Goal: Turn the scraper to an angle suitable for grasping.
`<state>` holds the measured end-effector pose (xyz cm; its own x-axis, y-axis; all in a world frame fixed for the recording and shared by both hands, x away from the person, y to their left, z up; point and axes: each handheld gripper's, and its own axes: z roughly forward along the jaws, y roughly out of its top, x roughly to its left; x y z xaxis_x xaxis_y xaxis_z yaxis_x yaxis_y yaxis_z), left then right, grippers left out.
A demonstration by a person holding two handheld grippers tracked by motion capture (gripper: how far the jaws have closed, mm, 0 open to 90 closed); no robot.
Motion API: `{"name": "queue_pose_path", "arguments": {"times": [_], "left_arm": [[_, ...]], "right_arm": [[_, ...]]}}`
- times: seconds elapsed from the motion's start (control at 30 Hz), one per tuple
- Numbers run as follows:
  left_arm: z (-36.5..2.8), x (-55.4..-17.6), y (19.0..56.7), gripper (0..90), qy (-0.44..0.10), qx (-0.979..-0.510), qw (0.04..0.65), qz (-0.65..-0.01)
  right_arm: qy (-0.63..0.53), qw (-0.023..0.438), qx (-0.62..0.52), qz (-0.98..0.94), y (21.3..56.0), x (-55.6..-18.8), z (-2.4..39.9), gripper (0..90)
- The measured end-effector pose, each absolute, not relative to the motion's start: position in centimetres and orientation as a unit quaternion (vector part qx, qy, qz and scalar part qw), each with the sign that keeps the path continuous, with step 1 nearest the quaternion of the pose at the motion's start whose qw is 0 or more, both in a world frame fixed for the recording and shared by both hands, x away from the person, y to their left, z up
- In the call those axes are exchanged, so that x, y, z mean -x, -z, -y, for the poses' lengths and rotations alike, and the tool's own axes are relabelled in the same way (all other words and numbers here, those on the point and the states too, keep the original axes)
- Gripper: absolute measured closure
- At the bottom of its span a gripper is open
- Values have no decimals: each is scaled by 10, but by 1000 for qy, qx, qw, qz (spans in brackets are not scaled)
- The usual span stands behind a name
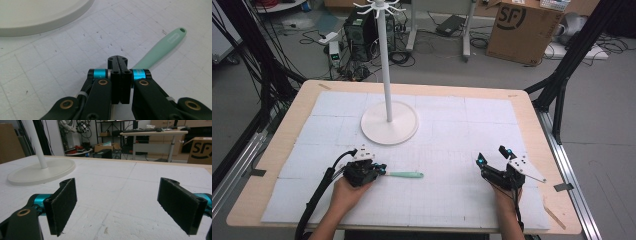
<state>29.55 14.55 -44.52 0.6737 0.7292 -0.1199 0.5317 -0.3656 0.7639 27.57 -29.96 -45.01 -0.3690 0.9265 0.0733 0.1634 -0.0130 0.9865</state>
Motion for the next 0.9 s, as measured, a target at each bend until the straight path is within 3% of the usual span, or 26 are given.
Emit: {"name": "queue_pose_path", "arguments": {"times": [0.9], "left_arm": [[-150, -299, 446, 897, -105, -817, 421, -380]], "right_arm": [[-556, 344, -443, -613, 450, -276, 299, 152]]}}
